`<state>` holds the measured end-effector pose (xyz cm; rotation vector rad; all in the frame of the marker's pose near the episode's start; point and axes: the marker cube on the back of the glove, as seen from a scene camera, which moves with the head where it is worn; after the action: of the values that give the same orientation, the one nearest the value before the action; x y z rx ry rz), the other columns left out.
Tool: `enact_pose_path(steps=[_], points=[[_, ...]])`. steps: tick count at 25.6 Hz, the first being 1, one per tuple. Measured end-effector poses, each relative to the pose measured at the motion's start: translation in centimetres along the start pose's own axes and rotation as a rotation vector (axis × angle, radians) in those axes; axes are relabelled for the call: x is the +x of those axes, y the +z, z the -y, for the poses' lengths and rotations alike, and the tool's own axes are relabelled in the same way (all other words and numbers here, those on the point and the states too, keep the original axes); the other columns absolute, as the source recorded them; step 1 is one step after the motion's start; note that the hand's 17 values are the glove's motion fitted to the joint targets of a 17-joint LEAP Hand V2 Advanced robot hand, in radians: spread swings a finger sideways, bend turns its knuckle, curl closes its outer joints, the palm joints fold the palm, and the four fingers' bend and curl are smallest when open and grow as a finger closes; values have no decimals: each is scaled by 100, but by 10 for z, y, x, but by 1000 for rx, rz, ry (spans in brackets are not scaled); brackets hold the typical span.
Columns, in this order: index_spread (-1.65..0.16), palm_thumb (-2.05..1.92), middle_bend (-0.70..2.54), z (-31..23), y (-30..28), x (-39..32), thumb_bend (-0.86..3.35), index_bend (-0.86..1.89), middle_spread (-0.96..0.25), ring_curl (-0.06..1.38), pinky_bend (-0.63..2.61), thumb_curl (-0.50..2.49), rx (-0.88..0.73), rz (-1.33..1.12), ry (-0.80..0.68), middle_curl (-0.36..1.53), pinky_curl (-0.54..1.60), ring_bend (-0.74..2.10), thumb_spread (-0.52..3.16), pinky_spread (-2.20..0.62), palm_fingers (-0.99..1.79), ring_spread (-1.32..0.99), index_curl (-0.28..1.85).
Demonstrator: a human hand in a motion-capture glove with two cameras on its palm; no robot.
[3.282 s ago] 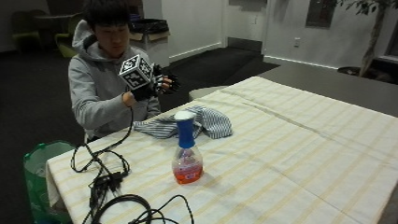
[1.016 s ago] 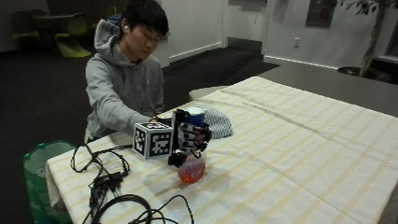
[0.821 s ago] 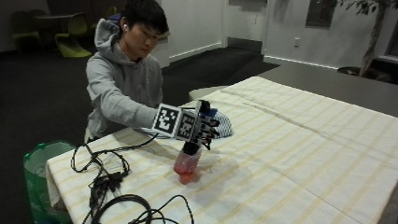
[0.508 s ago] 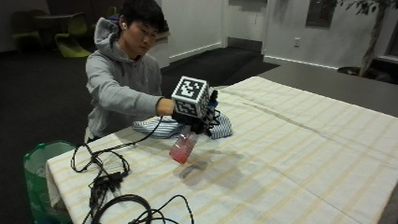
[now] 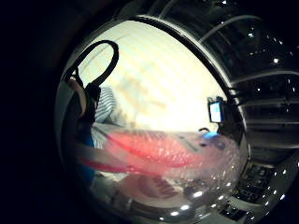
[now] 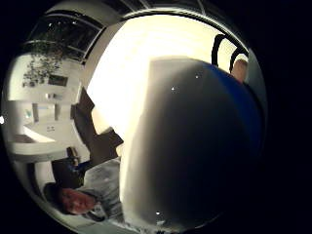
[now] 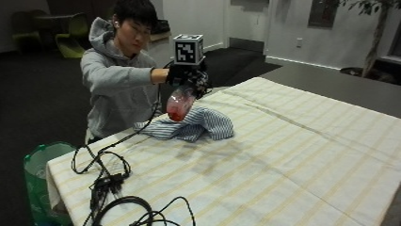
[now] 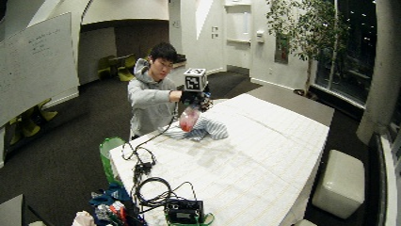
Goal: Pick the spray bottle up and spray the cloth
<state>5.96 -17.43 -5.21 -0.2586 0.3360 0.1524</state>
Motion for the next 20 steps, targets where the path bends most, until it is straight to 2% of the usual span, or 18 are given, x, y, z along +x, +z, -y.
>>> enact_pose_path(steps=[10,20], points=[[-22,113,61,-16,71,-21,-3,40,-6,45,27,65,-69,37,-63,50,39,59,-10,-28,128,-18,48],[-23,113,60,-22,27,-15,-3,38,-6,46,26,67,3,36,-43,50,41,58,-11,-29,129,-19,50]])
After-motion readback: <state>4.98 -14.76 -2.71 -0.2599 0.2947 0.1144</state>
